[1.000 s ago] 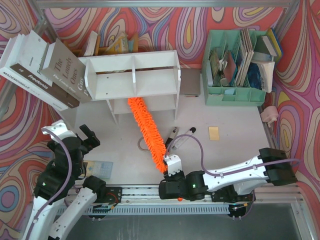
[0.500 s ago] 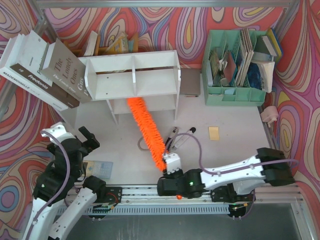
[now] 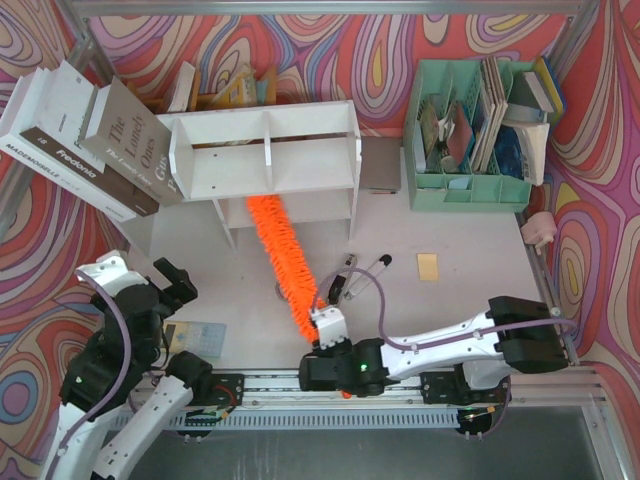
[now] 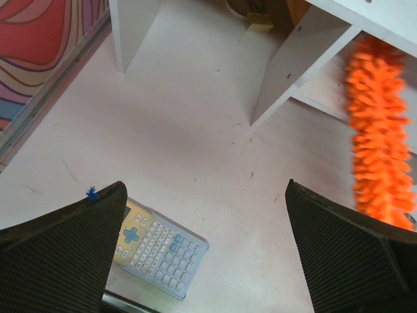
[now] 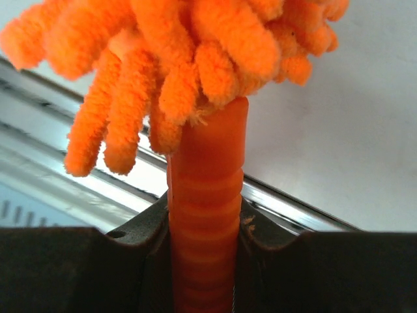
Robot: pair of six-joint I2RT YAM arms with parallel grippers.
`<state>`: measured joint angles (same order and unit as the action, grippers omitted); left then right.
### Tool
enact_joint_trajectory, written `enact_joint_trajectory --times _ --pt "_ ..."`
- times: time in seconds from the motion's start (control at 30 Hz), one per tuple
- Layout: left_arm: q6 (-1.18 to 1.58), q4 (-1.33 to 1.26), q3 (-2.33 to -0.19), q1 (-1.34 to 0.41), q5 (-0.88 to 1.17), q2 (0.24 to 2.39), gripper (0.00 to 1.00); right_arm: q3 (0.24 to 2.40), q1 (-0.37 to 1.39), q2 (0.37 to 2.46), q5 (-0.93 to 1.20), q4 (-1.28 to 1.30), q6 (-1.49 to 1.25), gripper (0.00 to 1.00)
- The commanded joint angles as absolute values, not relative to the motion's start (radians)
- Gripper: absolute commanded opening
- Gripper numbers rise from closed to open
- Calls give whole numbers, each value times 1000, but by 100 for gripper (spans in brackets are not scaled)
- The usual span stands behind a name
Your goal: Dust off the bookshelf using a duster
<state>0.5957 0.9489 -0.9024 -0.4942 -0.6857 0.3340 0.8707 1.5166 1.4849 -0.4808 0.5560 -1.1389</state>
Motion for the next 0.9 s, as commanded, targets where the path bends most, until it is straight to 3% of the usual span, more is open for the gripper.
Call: enact_joint_trajectory --times 0.0,0.43,0.87 --pt "617 980 -903 -540 -735 309 98 950 1519 1535 -467 472 -1001 0" --pt "635 997 -905 -563 -774 300 98 775 1518 1286 -640 843 -1570 0" --pt "633 995 -906 -563 -767 321 98 905 1506 1483 -511 468 -1027 0"
